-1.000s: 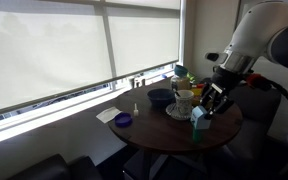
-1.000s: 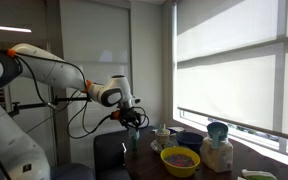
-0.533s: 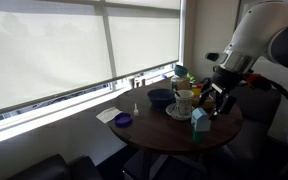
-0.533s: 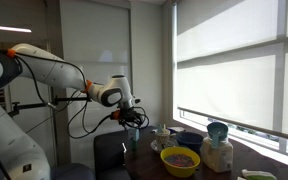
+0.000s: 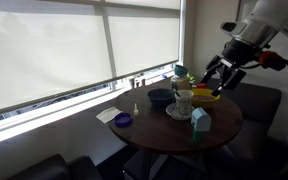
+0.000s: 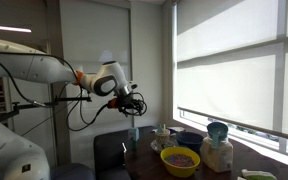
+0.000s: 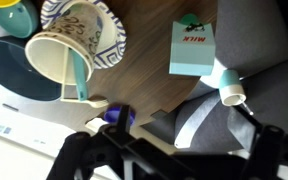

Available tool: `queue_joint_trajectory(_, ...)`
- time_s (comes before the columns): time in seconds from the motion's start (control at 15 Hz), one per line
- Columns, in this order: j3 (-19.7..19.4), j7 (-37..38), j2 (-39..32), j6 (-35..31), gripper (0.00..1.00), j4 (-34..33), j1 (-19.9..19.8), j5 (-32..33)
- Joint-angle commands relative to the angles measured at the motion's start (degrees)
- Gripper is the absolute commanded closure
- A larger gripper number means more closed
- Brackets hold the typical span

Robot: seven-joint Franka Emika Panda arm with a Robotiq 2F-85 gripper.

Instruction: Pick up the light blue object and put it on the green cylindrical block

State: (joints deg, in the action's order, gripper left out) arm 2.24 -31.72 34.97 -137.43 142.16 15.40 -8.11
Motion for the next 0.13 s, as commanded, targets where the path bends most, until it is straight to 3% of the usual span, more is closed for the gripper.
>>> queue_joint_trajectory(0.0, -1.5, 2.0, 1.7, 0.0, 0.0, -0.1, 0.8, 1.6)
queue_joint_trajectory(0.07, -1.8, 2.5, 3.1, 0.0, 0.0, -0.1, 0.4, 1.8)
